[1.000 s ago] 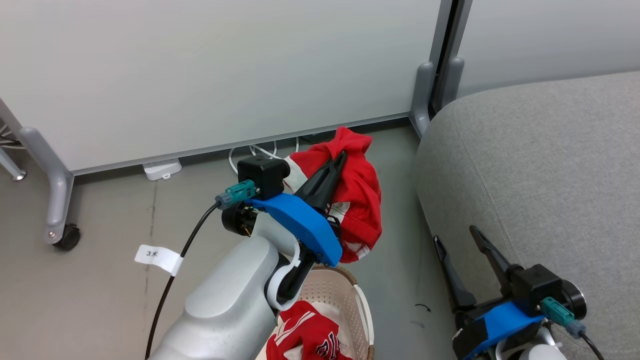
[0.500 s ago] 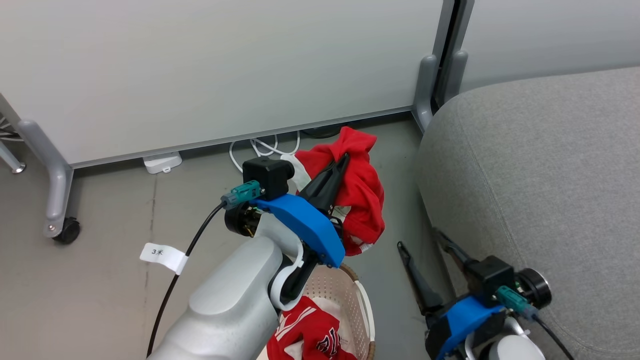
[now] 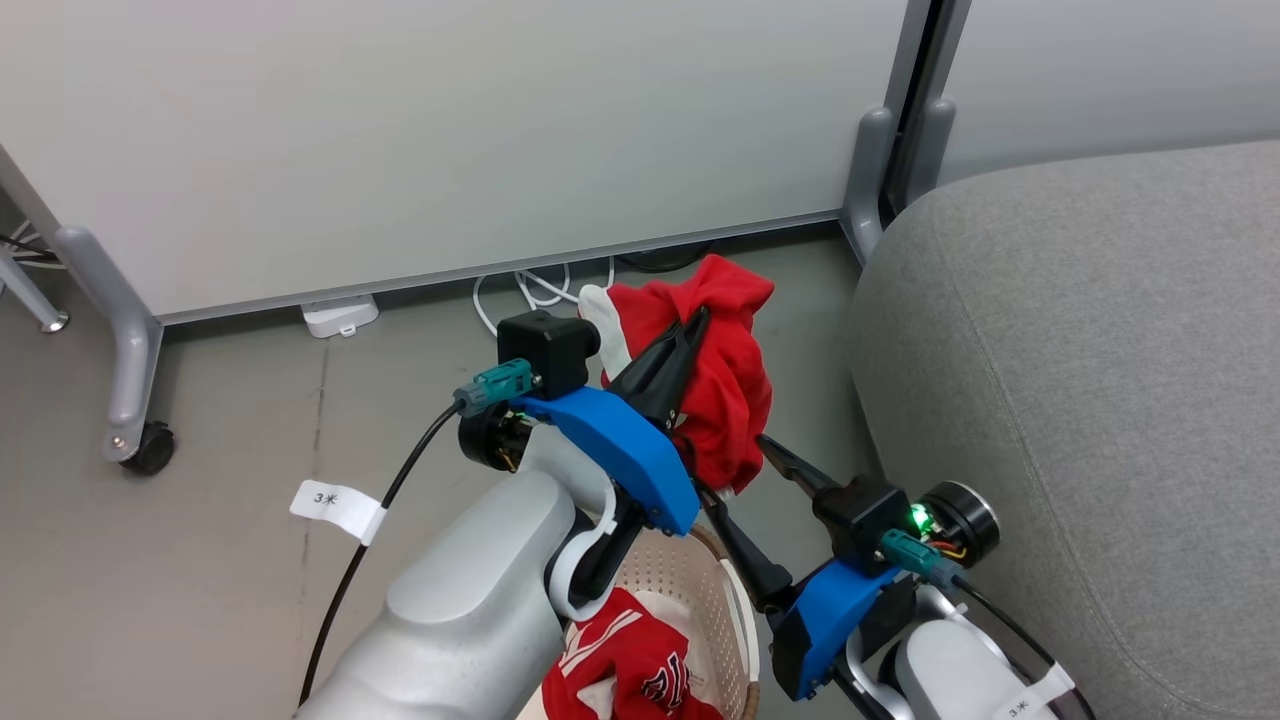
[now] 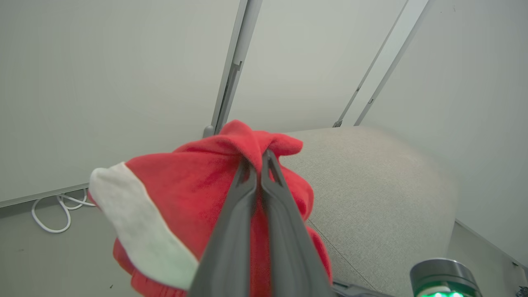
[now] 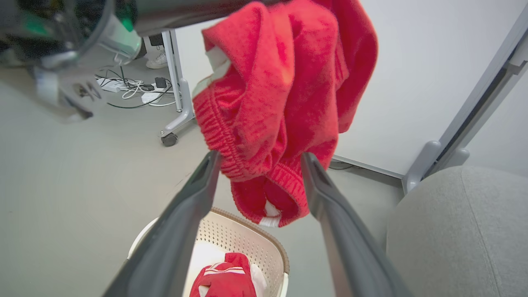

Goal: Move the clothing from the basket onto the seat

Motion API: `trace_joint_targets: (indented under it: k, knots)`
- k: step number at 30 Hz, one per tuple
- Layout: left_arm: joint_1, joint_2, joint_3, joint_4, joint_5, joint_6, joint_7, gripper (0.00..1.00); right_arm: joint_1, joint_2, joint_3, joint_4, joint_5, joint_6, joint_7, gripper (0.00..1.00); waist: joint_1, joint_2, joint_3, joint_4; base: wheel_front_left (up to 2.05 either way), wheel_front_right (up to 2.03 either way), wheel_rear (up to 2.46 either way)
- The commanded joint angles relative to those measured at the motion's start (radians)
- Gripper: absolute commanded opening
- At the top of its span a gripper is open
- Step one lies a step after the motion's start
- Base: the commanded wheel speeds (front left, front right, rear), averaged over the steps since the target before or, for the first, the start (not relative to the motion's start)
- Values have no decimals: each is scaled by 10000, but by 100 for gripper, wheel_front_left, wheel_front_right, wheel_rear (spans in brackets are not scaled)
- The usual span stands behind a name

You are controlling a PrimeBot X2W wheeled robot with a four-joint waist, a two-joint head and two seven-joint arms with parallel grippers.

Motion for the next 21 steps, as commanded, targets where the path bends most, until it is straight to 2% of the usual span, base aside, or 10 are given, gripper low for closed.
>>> trace_joint_targets:
  k: [1, 15, 16, 17, 21]
  knots:
    - [-180, 7, -32, 19, -22, -8, -86, 0, -133, -29, 55, 55, 59, 5, -44, 100, -1, 0, -5, 7, 0, 0, 0]
    - [-265, 6, -485, 72, -454, 74, -179, 0, -1127, -27, 473, 1421, 344, 5, -111, 100, -1, 0, -154, 71, 0, 0, 0]
    - [-269, 6, -515, 80, -471, 74, -183, 0, -1193, -29, 518, 1533, 384, 5, -101, 48, -1, 0, -165, 71, 0, 0, 0]
    - [-270, 6, -551, 87, -481, 78, -192, 0, -1266, -32, 546, 1630, 428, 5, -134, 0, -1, 0, -176, 76, 0, 0, 0]
    - [-318, 6, -667, 128, -546, 93, -230, 0, -1400, -30, 621, 1913, 591, 5, -221, 0, -1, 0, -205, 86, 0, 0, 0]
